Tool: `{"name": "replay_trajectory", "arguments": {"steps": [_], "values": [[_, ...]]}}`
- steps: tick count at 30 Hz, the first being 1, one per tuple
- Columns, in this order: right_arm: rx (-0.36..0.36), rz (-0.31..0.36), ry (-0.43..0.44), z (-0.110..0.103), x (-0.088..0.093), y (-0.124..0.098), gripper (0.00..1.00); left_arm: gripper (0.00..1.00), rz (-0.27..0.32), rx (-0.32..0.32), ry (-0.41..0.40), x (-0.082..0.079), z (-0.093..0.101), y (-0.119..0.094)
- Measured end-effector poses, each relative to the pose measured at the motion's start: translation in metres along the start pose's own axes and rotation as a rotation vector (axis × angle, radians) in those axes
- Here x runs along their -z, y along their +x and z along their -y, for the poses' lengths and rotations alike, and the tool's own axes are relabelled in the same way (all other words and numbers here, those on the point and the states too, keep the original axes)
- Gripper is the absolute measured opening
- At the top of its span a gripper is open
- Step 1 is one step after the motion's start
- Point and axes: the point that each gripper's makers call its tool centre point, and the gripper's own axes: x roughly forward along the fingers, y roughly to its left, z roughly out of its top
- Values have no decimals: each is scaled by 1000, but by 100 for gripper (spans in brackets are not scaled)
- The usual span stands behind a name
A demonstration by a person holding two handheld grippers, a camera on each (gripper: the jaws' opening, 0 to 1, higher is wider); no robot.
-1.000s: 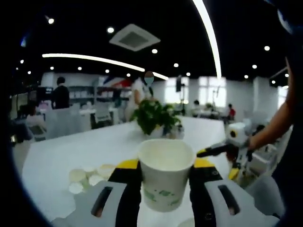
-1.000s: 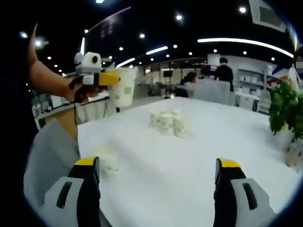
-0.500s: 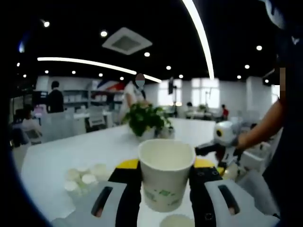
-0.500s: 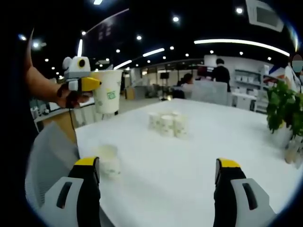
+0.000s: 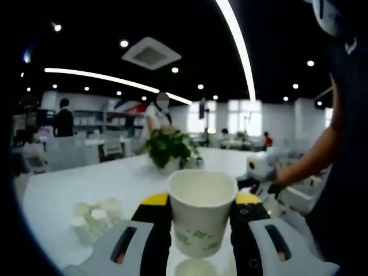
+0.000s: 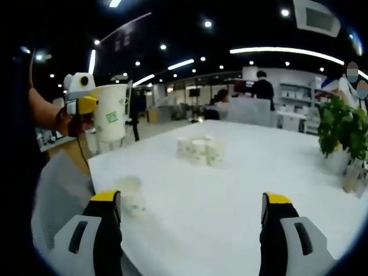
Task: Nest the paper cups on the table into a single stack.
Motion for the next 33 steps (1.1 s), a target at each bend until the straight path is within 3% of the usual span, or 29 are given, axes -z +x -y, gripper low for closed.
{"name": "replay_trajectory", "arguments": {"steps": [11,23,27,33], "values": [[15,1,1,-3,-1,-6,100,38,-1,0,8,22,-2,0],[25,-10,4,-15,2,-18,100,38,-57,-9,9,80,-8,2],[28,-11,2,-21,-1,-21,100,38,-117,19,26,106,-6,2],[46,-2,5,-33,-7,-22,100,38,-130,22,1,119,-15,5]]}}
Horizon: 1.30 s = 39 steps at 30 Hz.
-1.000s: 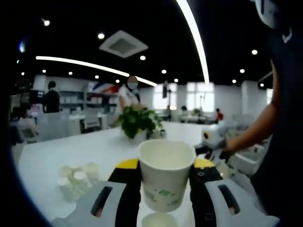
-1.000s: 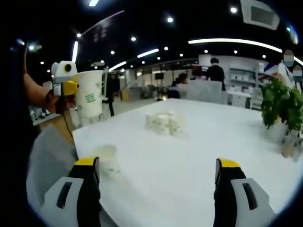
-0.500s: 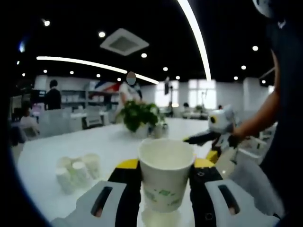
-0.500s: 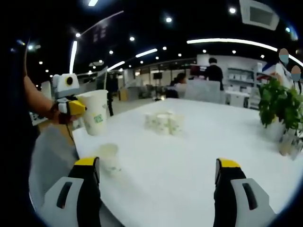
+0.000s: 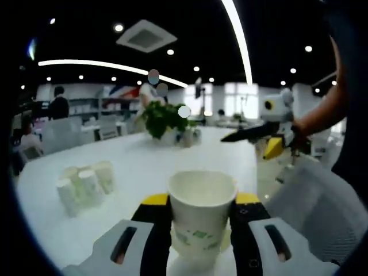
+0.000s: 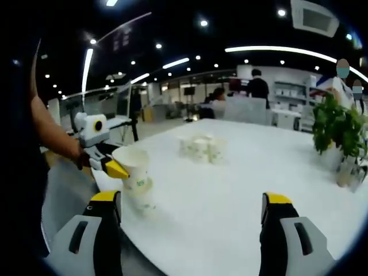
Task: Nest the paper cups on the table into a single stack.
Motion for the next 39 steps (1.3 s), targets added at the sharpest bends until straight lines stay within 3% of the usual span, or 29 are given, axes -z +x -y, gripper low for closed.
{"name": "replay_trajectory", "arguments": {"steps": [7,9,11,18,20,22,24,25,27,28,30,34,35,37,39], "values": [[20,-22,8,-13,0,7,100,40,-97,23,41,31,0,0],[20,-20,14,-19,-3,10,100,41,-132,27,18,38,-2,-3],[24,-33,21,-25,-6,12,100,42,-138,16,89,39,-6,-5],[-2,-46,-45,-26,-18,28,100,46,-170,23,46,40,-9,1],[-10,-30,-39,-23,-25,30,100,55,-195,10,73,40,-11,2],[-33,0,-51,-22,-33,33,100,73,-208,-22,65,39,-17,3],[-45,-9,-53,-14,-32,39,100,95,-196,-57,26,35,-23,2],[-45,-21,-36,-11,-31,39,100,99,-200,-84,-14,33,-26,-2],[-49,-25,-33,-6,-34,39,100,99,-188,-94,-34,24,-28,-5],[-57,10,-58,-3,-42,39,100,99,-172,-99,-33,18,-30,-8],[-70,28,-85,2,-45,41,100,99,-92,-95,-21,-3,-31,-12],[-91,34,-66,23,-41,46,100,99,-101,-100,18,-12,-38,-30],[-94,32,-47,27,-40,46,100,99,-121,-139,44,-13,-44,-41],[-128,28,-14,27,-40,42,100,99,-166,-186,13,-14,-47,-58],[-157,39,-54,29,-41,39,100,99,-89,-256,-14,-34,-56,-73]]}}
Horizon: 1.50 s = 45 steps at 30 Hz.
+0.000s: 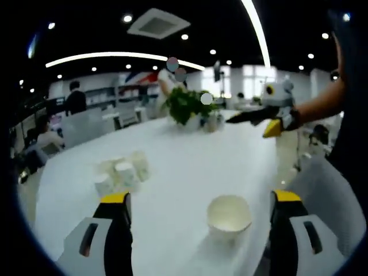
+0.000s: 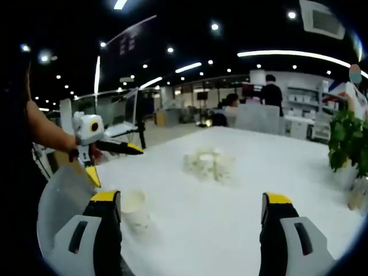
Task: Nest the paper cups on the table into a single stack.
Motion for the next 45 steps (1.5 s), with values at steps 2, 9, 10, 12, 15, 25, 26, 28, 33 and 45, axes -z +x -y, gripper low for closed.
{"name": "replay_trajectory", "arguments": {"steps": [2,9,10,12,15,25,26,28,33,45], "values": [[-5,-30,-21,5,9,-3,100,99,50,-26,2,-8,-6,-12],[66,-24,34,30,15,-16,100,99,-19,-122,0,12,-34,-45],[67,3,14,30,10,-17,100,99,-15,-115,4,12,-37,-49],[72,61,-20,28,9,-18,100,99,13,-113,45,12,-41,-55],[97,-43,23,23,27,-17,100,99,-64,-124,-23,29,-48,-63],[95,-18,-71,10,11,-4,100,99,-22,-116,15,35,-53,-64],[98,-19,-68,13,12,-3,100,99,-39,-115,-10,40,-55,-63],[104,-15,-60,14,12,-2,100,99,-50,-130,-3,43,-56,-63],[102,-14,-67,10,12,-4,100,99,-31,-145,-28,39,-51,-66],[104,-29,-58,16,26,-4,100,99,2,-185,19,29,-50,-70]]}}
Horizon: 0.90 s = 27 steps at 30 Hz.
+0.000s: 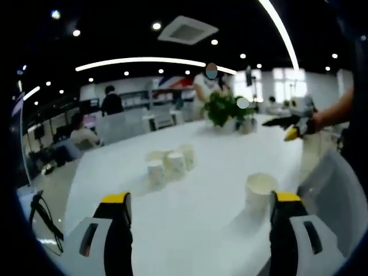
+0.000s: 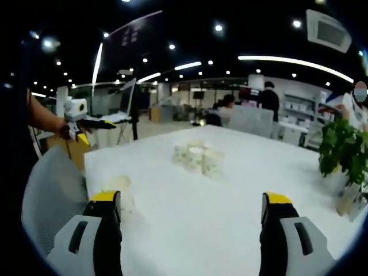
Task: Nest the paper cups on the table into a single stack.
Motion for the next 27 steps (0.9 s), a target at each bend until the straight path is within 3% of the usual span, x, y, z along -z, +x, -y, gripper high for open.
{"name": "replay_trajectory", "arguments": {"steps": [6,9,14,19,23,25,27], "values": [[1,11,-8,7,-2,11,100,99,14,0,-15,-4,17,0],[-5,9,-23,9,-2,19,100,99,1,3,22,4,23,0],[-10,18,-17,11,-2,29,100,99,-30,5,-17,20,25,2],[-12,25,1,16,-1,41,100,99,-21,25,-38,17,29,3],[-21,23,1,20,1,54,100,99,-72,17,-49,30,28,5],[-31,15,-1,22,3,64,100,99,-32,35,-4,23,34,4],[-36,17,8,24,2,72,100,99,-59,28,35,28,37,5]]}}
